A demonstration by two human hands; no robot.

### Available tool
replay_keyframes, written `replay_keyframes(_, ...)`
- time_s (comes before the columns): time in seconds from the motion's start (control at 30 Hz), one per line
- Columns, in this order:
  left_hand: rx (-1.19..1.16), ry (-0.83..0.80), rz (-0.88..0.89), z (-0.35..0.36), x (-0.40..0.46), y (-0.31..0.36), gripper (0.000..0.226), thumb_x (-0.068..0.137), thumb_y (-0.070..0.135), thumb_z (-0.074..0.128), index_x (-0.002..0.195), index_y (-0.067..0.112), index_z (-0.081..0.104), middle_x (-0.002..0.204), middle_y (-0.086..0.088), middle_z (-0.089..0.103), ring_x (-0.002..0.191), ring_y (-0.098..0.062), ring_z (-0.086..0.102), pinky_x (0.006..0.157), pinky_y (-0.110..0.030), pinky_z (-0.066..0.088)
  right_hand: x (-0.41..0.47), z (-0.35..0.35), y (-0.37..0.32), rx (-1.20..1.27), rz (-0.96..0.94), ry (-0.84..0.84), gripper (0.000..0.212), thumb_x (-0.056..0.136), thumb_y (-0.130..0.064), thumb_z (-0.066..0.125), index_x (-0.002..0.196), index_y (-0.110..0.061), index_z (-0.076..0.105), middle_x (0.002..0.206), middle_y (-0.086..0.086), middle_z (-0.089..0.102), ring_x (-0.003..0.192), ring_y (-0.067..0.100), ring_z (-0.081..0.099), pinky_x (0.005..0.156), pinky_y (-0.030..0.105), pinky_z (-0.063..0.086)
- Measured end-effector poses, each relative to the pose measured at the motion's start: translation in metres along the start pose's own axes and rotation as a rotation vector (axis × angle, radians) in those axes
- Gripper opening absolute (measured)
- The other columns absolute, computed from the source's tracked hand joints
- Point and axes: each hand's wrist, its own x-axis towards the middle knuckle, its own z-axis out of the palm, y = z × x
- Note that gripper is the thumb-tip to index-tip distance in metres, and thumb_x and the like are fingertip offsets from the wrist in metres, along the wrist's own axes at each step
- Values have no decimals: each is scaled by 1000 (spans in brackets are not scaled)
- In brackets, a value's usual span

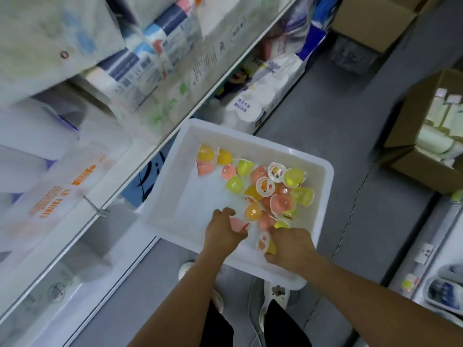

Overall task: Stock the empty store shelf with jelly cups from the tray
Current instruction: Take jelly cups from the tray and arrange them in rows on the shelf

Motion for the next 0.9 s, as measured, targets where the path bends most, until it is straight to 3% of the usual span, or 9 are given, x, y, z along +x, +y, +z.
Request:
replay_keyframes(0.1,-224,27,-78,-49,-30,2,63,77,35,78,132,20,51,127,-5,50,116,-21,52,87,-26,42,-14,-38,-17,277,27,95,55,76,-53,68,123,-29,54,117,-11,61,108,13,59,88,27,49)
replay_keyframes(0.33,-541,177,-92,-162,-110,16,67,76,28,80,134,15,50,115,-3,53,96,-17,55,83,-26,44,-36,-153,-87,696,-33,190,41,70,-38,81,98,-26,52,89,-11,62,78,5,59,69,20,50)
replay_keyframes(0.4,-624,229,-101,-190,-134,16,66,70,31,81,129,15,55,113,-4,60,89,-19,62,80,-30,52,-44,-182,-109,799,-76,239,40,72,-32,80,99,-25,52,86,-6,62,73,7,56,67,21,48)
replay_keyframes(0.47,-692,282,-101,-218,-160,15,44,73,32,78,111,14,65,96,-3,69,75,-17,64,70,-28,55,-53,-208,-133,902,-128,250,41,74,-30,80,106,-26,53,84,-2,60,70,8,55,68,24,49)
replay_keyframes(0.53,-724,364,-97,-242,-186,11,26,74,38,76,91,18,73,76,6,72,69,-14,63,66,-26,51,-60,-231,-160,933,-199,268,39,78,-32,78,110,-25,56,78,-2,57,68,11,55,63,24,49)
replay_keyframes(0.6,-729,460,-86,-265,-212,6,26,74,50,73,82,25,75,72,12,72,75,-11,65,73,-28,52,-66,-252,-190,927,-272,285,32,81,-34,75,106,-23,60,77,-1,60,66,16,59,57,28,52)
replay_keyframes(0.7,-737,557,-53,-300,-250,-4,34,75,60,67,85,29,74,81,8,72,76,-12,65,74,-30,52,-78,-282,-238,922,-392,317,27,80,-32,74,102,-20,65,79,3,63,69,18,59,61,33,51)
replay_keyframes(0.83,-805,657,27,-347,-302,-17,31,78,53,69,86,23,74,71,7,71,65,-14,65,69,-32,56,-91,-317,-306,924,-544,347,22,82,-24,75,98,-15,65,72,-2,59,67,12,55,59,17,46)
replay_keyframes(0.9,-826,721,57,-368,-322,-25,26,80,49,69,84,23,74,70,7,72,66,-16,65,72,-35,58,-93,-331,-341,935,-611,345,23,80,-25,76,98,-17,64,79,1,64,72,16,59,65,25,50)
